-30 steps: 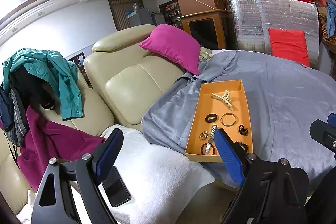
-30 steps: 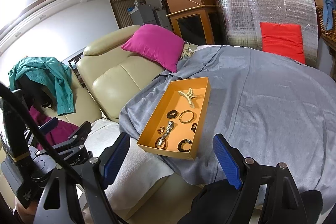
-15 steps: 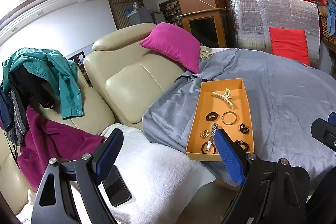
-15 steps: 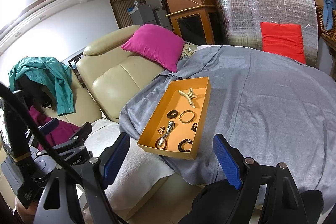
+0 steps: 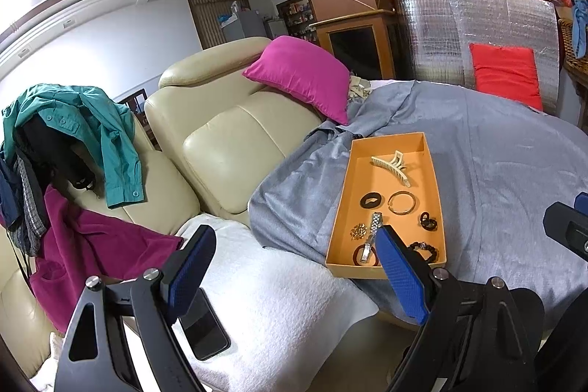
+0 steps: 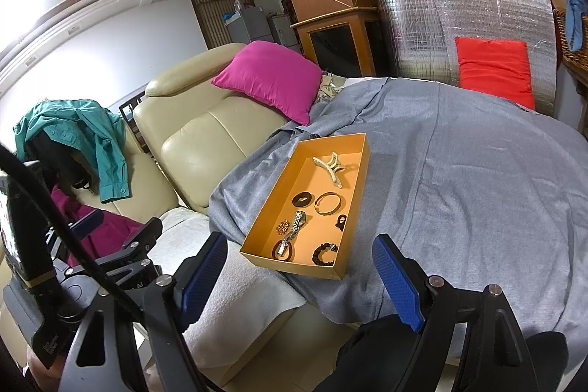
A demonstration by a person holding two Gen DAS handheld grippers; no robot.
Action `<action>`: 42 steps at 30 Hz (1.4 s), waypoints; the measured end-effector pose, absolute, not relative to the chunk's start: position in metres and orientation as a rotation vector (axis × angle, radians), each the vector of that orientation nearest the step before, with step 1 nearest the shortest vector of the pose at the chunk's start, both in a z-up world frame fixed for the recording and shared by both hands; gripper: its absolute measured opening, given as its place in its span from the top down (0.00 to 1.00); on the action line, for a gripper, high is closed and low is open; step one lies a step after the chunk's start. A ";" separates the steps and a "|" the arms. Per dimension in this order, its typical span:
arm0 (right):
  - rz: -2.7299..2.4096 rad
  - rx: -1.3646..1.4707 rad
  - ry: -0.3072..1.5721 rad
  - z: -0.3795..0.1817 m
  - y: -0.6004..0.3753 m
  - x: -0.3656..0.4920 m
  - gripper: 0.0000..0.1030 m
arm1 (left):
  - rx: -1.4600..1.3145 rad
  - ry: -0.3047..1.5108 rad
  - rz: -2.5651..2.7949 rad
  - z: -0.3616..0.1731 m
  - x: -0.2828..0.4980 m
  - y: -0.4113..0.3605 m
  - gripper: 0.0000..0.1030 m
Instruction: Organize jewelry
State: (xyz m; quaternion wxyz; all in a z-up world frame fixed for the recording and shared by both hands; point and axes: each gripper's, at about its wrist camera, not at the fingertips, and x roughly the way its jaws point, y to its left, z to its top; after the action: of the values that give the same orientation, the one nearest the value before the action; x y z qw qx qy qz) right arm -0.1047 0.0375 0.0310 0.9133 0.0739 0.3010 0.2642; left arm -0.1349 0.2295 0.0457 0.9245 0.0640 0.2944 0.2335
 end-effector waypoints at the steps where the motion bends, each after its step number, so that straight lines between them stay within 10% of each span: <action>1: 0.544 0.152 0.620 0.031 0.038 -0.105 0.19 | 0.131 0.605 0.478 0.045 -0.135 0.230 0.14; 42: 0.513 0.108 0.665 0.020 0.078 -0.050 0.19 | 0.099 0.677 0.479 0.023 -0.090 0.269 0.14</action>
State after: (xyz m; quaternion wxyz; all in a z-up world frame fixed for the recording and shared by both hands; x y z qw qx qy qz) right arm -0.0500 0.0779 0.0199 0.9117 0.0524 0.3228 0.2487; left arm -0.0896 0.2686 0.0228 0.9140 0.0482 0.3288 0.2328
